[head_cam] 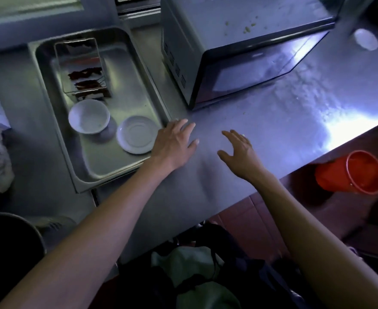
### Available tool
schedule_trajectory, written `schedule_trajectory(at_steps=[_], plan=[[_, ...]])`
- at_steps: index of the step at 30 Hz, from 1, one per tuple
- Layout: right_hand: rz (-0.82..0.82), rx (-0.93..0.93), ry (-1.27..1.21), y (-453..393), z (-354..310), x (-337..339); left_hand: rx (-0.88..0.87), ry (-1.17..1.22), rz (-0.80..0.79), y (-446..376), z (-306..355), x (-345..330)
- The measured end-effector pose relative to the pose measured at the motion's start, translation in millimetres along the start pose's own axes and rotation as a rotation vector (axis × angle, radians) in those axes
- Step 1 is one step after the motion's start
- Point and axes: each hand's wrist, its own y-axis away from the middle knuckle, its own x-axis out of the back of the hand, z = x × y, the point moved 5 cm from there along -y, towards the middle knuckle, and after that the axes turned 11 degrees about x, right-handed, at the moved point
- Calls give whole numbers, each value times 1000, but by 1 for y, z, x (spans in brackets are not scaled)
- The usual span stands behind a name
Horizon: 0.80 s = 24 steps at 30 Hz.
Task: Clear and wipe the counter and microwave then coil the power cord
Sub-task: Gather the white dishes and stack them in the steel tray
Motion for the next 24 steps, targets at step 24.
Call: schedule_trajectory(at_steps=[24], plan=[[324,-306,-101,207,314,123,-380,-283,-212,-14,388,-137]])
